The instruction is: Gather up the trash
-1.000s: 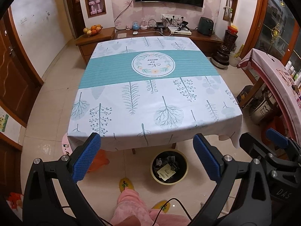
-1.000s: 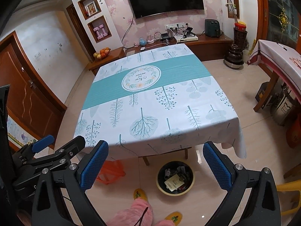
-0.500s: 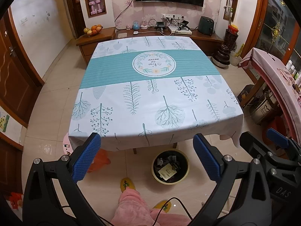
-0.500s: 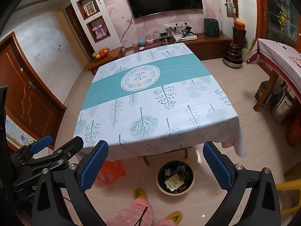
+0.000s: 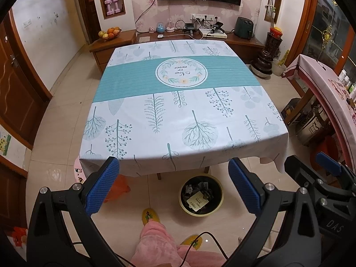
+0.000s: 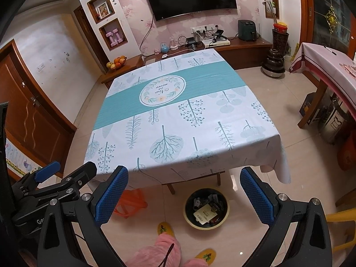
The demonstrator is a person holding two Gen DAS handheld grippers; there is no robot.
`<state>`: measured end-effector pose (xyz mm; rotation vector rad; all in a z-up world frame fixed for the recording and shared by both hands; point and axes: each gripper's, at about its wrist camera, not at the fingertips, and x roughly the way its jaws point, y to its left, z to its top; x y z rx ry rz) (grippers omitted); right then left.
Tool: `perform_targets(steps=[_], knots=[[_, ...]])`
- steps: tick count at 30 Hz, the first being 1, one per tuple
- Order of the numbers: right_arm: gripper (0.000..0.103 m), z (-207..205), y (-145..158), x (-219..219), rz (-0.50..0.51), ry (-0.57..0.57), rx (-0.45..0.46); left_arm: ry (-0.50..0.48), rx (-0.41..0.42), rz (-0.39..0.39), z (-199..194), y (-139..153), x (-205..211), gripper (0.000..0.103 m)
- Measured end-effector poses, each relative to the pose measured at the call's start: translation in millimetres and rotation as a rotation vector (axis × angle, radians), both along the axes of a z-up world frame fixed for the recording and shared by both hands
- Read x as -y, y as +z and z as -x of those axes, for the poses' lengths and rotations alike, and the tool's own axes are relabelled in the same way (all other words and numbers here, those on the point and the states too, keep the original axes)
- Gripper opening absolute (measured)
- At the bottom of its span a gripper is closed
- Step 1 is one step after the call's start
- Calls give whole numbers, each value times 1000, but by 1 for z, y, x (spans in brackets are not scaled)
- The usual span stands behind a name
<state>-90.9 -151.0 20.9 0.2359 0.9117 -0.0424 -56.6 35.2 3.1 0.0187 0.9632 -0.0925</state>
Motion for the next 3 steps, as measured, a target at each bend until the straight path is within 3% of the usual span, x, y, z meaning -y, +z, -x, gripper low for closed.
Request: perform_targets(steps=[3], knots=[[102, 1, -1, 2, -1, -1, -1, 3, 1, -3, 0, 0, 0, 97]])
